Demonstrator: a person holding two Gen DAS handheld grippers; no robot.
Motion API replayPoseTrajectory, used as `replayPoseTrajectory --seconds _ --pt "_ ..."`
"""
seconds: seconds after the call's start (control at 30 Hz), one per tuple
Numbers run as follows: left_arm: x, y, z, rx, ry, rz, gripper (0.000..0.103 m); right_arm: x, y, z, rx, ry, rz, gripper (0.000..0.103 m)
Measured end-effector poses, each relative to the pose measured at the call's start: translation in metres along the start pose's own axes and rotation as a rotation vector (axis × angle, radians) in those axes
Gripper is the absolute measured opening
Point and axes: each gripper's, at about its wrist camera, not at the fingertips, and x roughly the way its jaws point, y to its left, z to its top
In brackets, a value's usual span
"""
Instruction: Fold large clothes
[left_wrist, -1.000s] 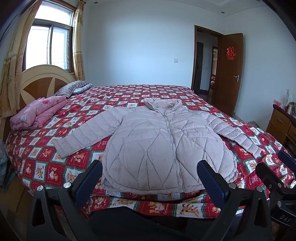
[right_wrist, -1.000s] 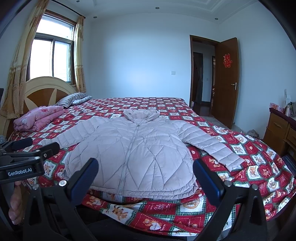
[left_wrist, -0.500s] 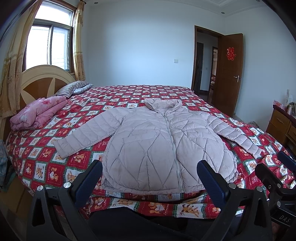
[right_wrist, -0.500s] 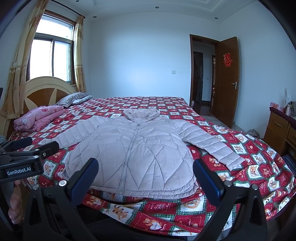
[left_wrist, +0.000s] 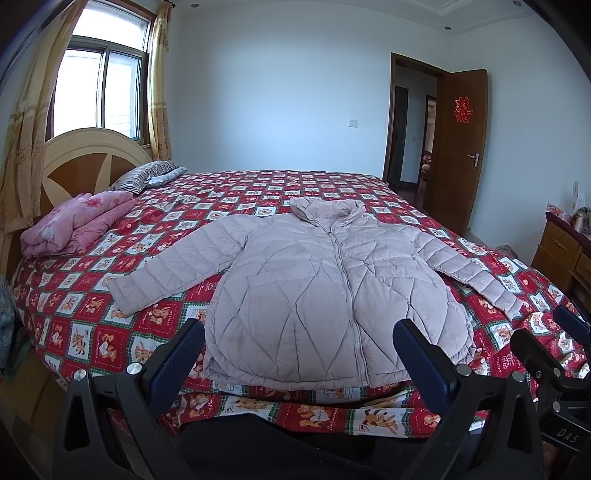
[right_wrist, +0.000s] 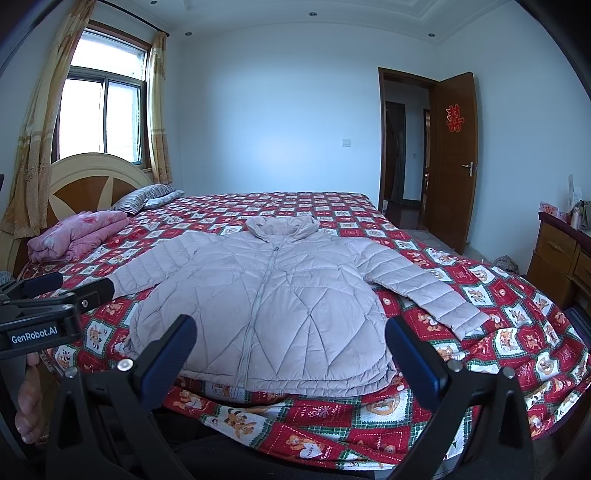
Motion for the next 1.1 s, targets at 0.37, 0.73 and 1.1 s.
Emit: replayPoseTrajectory --seconds 0.37,0.73,1.1 --pt "-0.001 0.003 0.003 -0.012 -0.001 0.000 0.102 0.000 -0.001 0.000 0.006 -0.001 0.002 0.103" --pt "0.003 0.001 0.002 -0.007 0.013 -0.004 0.102 0.002 -0.001 0.000 0.010 0.014 0.014 0.103" --pt "0.026 0.009 0.002 -0.022 0.070 -0.049 0.102 0.024 -0.016 -0.001 0.063 0.074 0.100 0.103"
